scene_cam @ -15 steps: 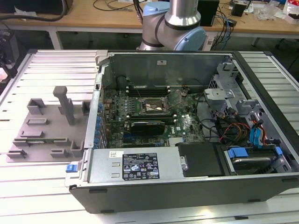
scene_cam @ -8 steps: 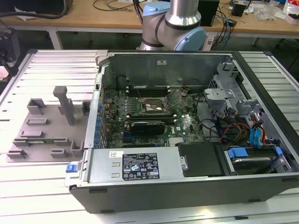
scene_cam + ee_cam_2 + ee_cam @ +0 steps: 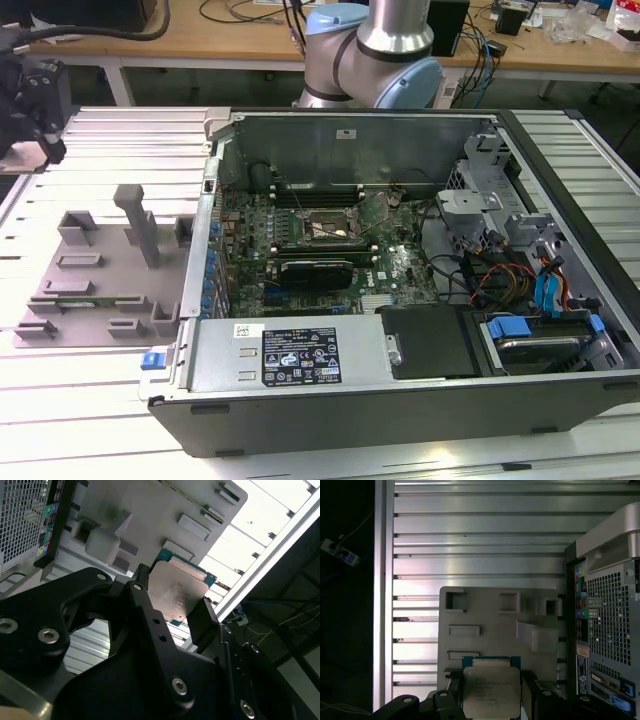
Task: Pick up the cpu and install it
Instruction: 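Pick up the cpu and move it towards the insertion slot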
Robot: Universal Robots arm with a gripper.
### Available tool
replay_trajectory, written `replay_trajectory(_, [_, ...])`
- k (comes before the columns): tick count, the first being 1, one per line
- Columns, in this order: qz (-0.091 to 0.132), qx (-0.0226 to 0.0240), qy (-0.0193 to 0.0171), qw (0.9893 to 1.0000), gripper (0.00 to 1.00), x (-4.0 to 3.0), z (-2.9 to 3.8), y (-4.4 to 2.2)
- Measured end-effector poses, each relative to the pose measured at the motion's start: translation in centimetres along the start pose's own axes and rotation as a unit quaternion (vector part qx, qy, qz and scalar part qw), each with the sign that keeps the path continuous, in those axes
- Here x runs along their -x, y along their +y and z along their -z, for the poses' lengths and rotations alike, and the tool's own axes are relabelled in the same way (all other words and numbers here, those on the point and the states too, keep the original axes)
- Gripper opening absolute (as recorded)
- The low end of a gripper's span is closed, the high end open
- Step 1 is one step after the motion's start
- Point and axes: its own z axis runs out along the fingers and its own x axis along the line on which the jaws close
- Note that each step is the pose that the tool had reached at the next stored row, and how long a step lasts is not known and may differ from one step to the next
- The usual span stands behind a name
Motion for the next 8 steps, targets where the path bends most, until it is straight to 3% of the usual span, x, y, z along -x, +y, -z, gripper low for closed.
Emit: replay_trajectory(8, [0.0, 0.0, 0.0, 1.0, 0.55, 2.23, 0.0, 0.02])
